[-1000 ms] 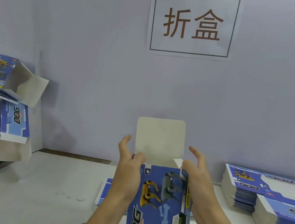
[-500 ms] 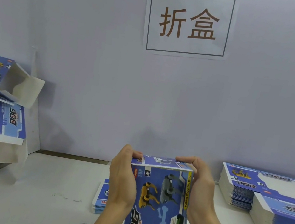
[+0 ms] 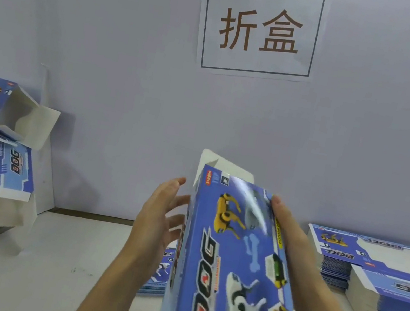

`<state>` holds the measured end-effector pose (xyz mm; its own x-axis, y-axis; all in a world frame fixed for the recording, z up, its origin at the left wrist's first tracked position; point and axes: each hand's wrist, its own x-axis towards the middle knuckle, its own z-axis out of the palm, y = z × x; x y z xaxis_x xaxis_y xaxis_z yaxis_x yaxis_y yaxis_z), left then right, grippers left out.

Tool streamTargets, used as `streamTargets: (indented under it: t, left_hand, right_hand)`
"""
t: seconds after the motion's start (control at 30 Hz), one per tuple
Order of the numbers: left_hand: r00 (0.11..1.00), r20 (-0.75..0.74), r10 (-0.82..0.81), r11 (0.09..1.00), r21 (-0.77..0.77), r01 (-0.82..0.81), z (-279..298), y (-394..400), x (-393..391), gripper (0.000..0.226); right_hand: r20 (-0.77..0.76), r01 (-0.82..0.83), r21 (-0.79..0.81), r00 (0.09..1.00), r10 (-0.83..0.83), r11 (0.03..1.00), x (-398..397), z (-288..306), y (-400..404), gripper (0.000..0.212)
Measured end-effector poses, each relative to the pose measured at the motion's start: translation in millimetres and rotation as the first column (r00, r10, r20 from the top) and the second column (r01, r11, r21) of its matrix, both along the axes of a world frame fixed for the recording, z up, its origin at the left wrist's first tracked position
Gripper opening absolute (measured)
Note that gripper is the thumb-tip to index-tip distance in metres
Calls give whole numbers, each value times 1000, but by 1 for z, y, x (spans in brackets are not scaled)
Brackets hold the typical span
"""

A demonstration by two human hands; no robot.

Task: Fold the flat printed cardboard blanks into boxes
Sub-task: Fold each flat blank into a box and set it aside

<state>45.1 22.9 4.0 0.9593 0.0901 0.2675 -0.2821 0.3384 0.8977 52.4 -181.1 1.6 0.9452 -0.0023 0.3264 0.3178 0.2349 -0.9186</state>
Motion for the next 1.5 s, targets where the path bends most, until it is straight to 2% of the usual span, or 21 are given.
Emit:
streamTargets:
  t: [0.03, 0.1, 0.17, 0.27, 0.3, 0.33, 0.4, 0.5, 0.6, 0.73, 0.93, 1.1, 1.2, 1.3, 1.37, 1.4, 1.47, 1.5]
  left_hand:
    - [1000, 4, 4, 1000, 6, -4, 1, 1, 0, 34]
    - [1000, 11, -7, 1000, 21, 7, -1, 3, 0, 30]
    - [999, 9, -32, 999, 5, 32, -3, 6, 2, 19]
    - [999, 21, -43, 989, 145, 39, -5, 15, 2, 14]
    - [997, 20, -76, 980, 187, 71, -5, 17, 1, 15]
    - [994, 14, -111, 971, 215, 105, -4, 17, 0, 17]
    - [985, 5, -172, 954, 249, 165, -4, 12, -1, 21]
    - [972, 18, -233, 932, 290, 218, -6, -1, -1, 30]
    - [966, 23, -259, 933, 266, 244, -8, -7, -1, 39]
    - [974, 51, -221, 943, 268, 200, -10, -5, 1, 30]
    - [975, 106, -197, 935, 320, 154, -12, 0, 5, 29]
    - [968, 79, -238, 936, 284, 207, -12, 0, 5, 13]
    - [987, 89, -136, 961, 255, 110, -8, -1, 2, 13]
    - [994, 95, 62, 985, 153, -76, -9, 6, 2, 18]
    - [982, 66, 178, 981, 69, -183, -11, 14, 3, 13]
    - [978, 48, 205, 978, 24, -207, -11, 17, 4, 10]
    - [975, 21, 220, 975, -42, -219, -11, 21, 3, 9]
    - [977, 9, 214, 975, -62, -213, -10, 21, 3, 10]
  right_hand:
    - [21, -51, -30, 998, 51, 998, 0, -4, -5, 41]
    - [-7, -168, 102, 985, 170, 980, -6, -9, -10, 38]
    - [-137, -221, 32, 965, 224, 975, -2, -9, -4, 36]
    - [-290, -359, -205, 911, 294, 911, -5, -7, 3, 19]
    - [-319, -389, -163, 890, 325, 907, -5, -5, 2, 24]
    - [-309, -376, -99, 892, 331, 921, -5, -1, 1, 33]
    - [-196, -293, -79, 942, 273, 953, -9, 0, -5, 42]
    - [-81, -72, -220, 995, 55, 973, -7, -3, 0, 22]
    - [-27, 25, -232, 999, -33, 972, -9, -2, 1, 16]
    - [-26, -33, -156, 999, 29, 987, -13, -1, 3, 20]
    - [3, -37, -81, 999, 38, 996, -14, -2, 6, 22]
    - [62, 53, -135, 997, -45, 989, -14, -2, 6, 23]
    - [35, -55, -119, 998, 59, 991, -16, 0, 7, 19]
    - [-135, -290, -66, 951, 279, 955, -11, 0, 3, 41]
    - [-200, -353, -129, 924, 325, 927, -9, 2, 2, 38]
    - [-216, -361, -193, 923, 319, 912, -8, 2, 1, 45]
    - [-236, -453, -283, 887, 396, 846, -5, -4, -3, 76]
    - [-233, -474, -294, 877, 419, 830, -5, -7, -5, 85]
